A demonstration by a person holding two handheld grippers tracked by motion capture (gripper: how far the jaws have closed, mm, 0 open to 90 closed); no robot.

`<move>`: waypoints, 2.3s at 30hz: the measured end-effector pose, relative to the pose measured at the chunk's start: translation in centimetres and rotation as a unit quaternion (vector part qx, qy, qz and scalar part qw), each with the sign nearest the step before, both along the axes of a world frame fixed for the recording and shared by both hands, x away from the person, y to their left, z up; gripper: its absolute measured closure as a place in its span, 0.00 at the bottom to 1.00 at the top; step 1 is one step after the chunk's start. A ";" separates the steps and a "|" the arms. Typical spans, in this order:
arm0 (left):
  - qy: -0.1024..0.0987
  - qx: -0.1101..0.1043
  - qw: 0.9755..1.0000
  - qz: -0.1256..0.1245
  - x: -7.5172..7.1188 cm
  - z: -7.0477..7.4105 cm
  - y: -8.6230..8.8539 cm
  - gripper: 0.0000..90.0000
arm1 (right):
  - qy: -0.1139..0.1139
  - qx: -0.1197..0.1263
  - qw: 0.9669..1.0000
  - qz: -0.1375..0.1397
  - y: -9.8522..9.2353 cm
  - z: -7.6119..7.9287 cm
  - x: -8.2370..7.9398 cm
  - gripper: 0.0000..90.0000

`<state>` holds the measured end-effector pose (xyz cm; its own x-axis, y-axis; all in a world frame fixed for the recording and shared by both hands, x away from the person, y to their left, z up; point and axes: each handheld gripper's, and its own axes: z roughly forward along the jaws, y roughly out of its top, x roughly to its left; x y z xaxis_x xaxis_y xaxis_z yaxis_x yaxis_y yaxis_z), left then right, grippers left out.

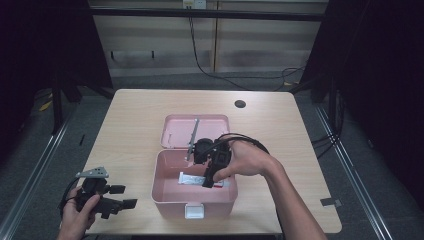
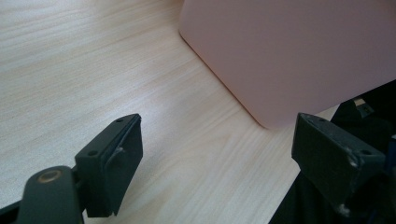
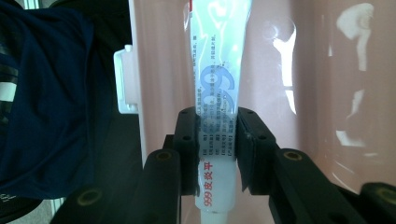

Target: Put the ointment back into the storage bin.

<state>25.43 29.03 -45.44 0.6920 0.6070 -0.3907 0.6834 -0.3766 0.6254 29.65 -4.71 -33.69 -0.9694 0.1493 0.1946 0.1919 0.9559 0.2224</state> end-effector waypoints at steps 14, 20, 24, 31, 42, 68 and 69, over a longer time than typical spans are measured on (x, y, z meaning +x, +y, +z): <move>0.001 0.000 1.000 0.000 0.0 0.0 0.0 0.18 | 0.026 -0.013 0.999 0.017 1.9 -2.9 0.1 0.80; 0.002 0.000 1.000 -0.002 0.0 0.0 0.0 0.18 | 0.037 -0.018 0.999 0.022 2.6 -4.3 0.0 0.80; 0.001 0.000 1.000 -0.001 0.0 -0.1 0.0 0.18 | 0.042 -0.025 0.998 0.032 3.1 -5.1 0.0 0.80; 0.001 0.000 1.000 -0.002 0.0 -0.1 0.0 0.18 | 0.050 -0.023 0.998 0.037 3.7 -5.8 0.0 0.80; 0.002 0.000 1.000 -0.002 0.0 -0.1 0.0 0.18 | 0.062 -0.030 0.997 0.043 4.5 -7.3 0.1 0.80; 0.003 -0.002 1.000 -0.002 0.0 0.0 0.0 0.18 | 0.076 -0.033 0.994 0.068 5.9 -9.7 0.1 0.80; 0.003 -0.002 1.000 -0.002 0.0 0.0 0.0 0.18 | 0.076 -0.033 0.994 0.068 5.9 -9.7 0.1 0.80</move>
